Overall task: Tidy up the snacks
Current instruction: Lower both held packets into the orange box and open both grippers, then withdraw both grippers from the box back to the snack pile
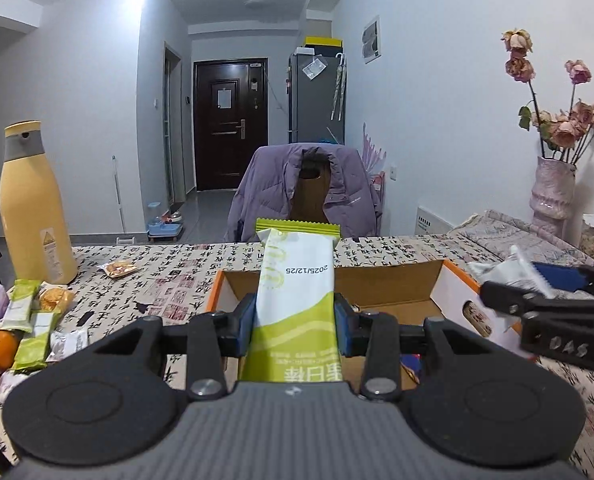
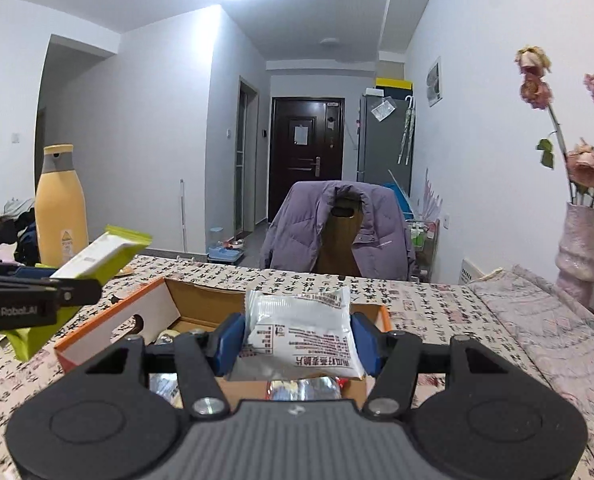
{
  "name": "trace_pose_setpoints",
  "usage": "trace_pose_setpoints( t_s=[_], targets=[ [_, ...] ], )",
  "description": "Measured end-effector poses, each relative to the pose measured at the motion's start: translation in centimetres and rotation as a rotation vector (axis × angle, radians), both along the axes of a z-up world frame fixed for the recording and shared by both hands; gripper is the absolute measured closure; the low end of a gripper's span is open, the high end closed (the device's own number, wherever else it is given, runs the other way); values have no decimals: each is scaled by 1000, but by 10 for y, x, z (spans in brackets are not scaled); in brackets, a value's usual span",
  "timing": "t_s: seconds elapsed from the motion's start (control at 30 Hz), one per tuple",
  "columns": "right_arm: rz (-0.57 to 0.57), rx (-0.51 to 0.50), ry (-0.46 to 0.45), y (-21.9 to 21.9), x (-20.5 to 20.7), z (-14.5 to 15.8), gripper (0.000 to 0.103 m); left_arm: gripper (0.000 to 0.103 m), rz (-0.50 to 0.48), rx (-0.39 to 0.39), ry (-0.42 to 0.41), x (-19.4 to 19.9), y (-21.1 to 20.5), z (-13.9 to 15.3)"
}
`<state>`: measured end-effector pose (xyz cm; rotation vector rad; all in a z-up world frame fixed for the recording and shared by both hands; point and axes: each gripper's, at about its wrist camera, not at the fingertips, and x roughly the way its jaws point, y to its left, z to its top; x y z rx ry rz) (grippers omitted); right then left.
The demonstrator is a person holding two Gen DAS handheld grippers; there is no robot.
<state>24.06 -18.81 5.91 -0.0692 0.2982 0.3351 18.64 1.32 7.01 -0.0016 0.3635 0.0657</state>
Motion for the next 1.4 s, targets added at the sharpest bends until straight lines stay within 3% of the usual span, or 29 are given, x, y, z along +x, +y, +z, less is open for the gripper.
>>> trace_pose_setpoints(
  t_s=[0.3,0.53,0.7,0.77,0.8,0.83,0.87,0.93,1.4],
  targets=[
    [-23,-9,53,11,34,-26,45,64,27,-11,16,35,3,-17],
    [-36,14,102,4,40,-44,44,64,29,-22,87,48,11,-43],
    [-35,5,107,5,39,-47,36,62,26,-34,117,51,17,-53],
    [-42,10,102,4,37,-47,31,56,24,-41,109,49,18,-53],
    [-48,11,100,3,38,-46,22,43,21,-48,100,47,19,-52],
    [-56,15,100,1,39,-46,16,22,24,-53,89,45,19,-51],
    [-64,23,99,-1,39,-45,3,14,31,-56,74,42,19,-48],
    [-77,45,97,-7,40,-45,0,0,42,-54,37,35,19,-43],
    [-113,80,88,-19,34,-31,0,0,52,-78,-28,16,18,-11]
  ],
)
